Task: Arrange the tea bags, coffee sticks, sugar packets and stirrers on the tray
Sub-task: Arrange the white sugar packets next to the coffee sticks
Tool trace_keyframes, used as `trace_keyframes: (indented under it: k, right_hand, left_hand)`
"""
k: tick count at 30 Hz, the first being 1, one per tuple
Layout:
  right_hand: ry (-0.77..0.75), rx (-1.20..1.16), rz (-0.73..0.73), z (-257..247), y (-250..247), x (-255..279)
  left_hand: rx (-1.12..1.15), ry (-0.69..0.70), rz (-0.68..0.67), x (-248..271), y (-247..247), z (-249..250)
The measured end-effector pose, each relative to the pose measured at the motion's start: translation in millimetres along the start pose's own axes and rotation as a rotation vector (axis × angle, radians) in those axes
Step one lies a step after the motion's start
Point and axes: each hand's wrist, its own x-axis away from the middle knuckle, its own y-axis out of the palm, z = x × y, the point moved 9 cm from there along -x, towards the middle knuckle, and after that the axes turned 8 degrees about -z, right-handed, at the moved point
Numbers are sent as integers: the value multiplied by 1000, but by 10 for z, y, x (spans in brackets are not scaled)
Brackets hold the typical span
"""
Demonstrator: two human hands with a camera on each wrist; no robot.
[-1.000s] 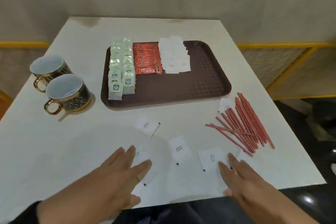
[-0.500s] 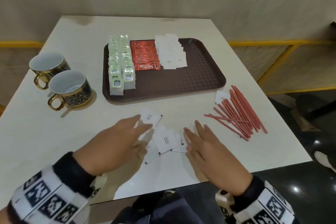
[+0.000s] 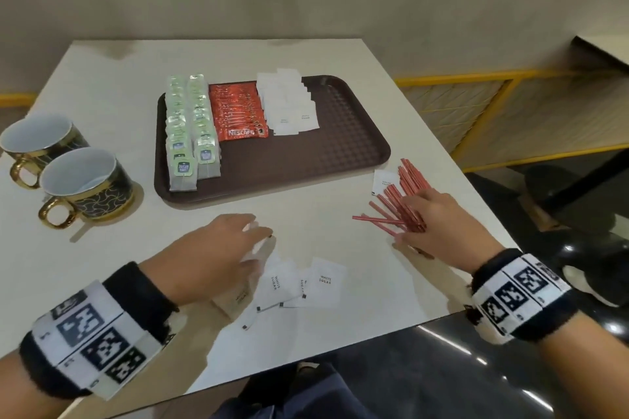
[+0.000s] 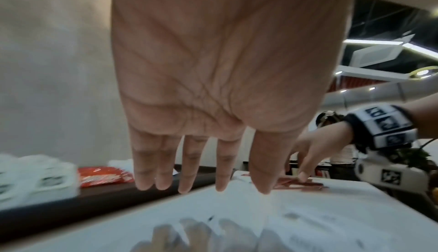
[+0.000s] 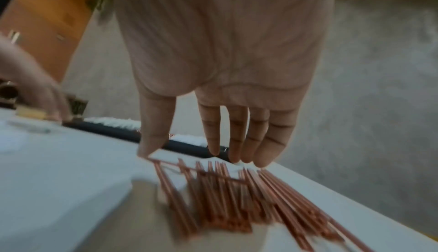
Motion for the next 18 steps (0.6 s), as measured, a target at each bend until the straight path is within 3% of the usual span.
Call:
trace_keyframes:
  k: [6, 12, 18]
  right_hand:
    - [-32, 87, 19, -136, -30, -288]
    - [-86, 125, -20, -47, -123, -459]
    - [-97, -24, 6, 207, -251, -569]
  left_hand:
    - [-9, 201, 12, -263, -407, 999]
    - [-239, 291, -142, -638, -220, 1552]
    - [-326, 346, -212, -984, -6, 1905]
